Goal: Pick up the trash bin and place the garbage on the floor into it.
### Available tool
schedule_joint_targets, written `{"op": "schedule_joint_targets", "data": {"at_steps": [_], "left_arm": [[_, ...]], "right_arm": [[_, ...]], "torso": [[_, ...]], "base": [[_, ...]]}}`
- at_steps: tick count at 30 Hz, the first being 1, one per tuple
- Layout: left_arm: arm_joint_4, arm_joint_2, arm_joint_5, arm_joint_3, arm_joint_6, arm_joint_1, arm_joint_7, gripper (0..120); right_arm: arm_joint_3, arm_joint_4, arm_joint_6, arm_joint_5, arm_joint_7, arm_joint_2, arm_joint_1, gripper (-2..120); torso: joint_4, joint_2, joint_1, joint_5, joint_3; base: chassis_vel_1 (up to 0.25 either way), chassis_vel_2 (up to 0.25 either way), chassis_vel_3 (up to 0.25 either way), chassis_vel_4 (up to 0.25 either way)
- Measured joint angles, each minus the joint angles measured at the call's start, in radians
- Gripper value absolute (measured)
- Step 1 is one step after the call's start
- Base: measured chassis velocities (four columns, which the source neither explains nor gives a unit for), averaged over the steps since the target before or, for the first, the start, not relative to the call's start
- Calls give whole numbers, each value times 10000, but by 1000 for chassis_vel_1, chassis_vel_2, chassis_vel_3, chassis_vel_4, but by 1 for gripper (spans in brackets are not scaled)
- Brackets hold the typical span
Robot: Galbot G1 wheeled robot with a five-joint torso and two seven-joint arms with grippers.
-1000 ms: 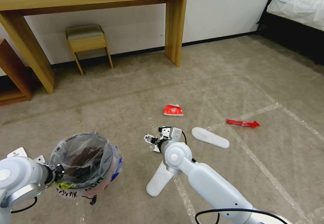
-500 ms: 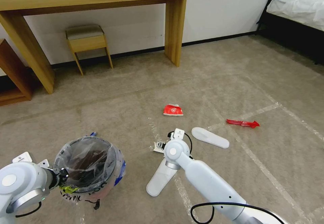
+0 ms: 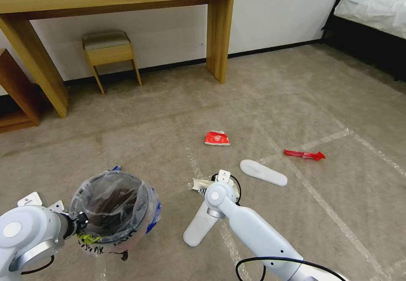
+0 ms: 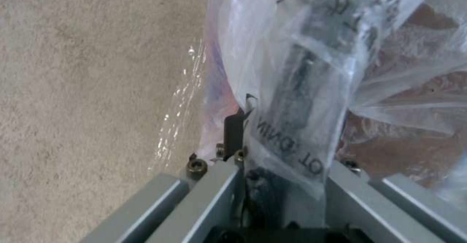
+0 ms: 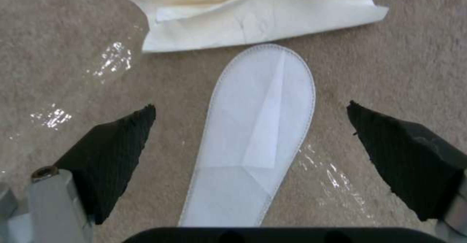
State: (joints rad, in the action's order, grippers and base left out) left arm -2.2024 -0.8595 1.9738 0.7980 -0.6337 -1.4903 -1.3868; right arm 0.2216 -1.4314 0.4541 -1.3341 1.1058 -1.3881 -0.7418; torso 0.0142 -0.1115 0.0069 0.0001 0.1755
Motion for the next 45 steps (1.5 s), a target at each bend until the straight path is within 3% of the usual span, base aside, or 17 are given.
{"op": "schedule_joint_targets", "data": {"at_steps": [16, 26, 45], "left_arm": [[-72, 99, 40, -39, -4, 12, 50, 0], [-89, 90, 49, -71, -4, 8, 90, 0], [-233, -19, -30, -141, -4, -76, 116, 0]], "right_arm": [[-326, 510, 61, 201, -934, -12, -312, 100], [-248, 1792, 99, 383, -1712, -468, 343, 100], [-475, 3320, 76, 936, -2145, -976, 595, 100]], "torso": [[0, 1, 0, 0, 0], [0, 0, 0, -1, 0], [0, 0, 0, -1, 0]], "base": [[0, 0, 0, 0], [0, 0, 0, 0], [0, 0, 0, 0]]}}
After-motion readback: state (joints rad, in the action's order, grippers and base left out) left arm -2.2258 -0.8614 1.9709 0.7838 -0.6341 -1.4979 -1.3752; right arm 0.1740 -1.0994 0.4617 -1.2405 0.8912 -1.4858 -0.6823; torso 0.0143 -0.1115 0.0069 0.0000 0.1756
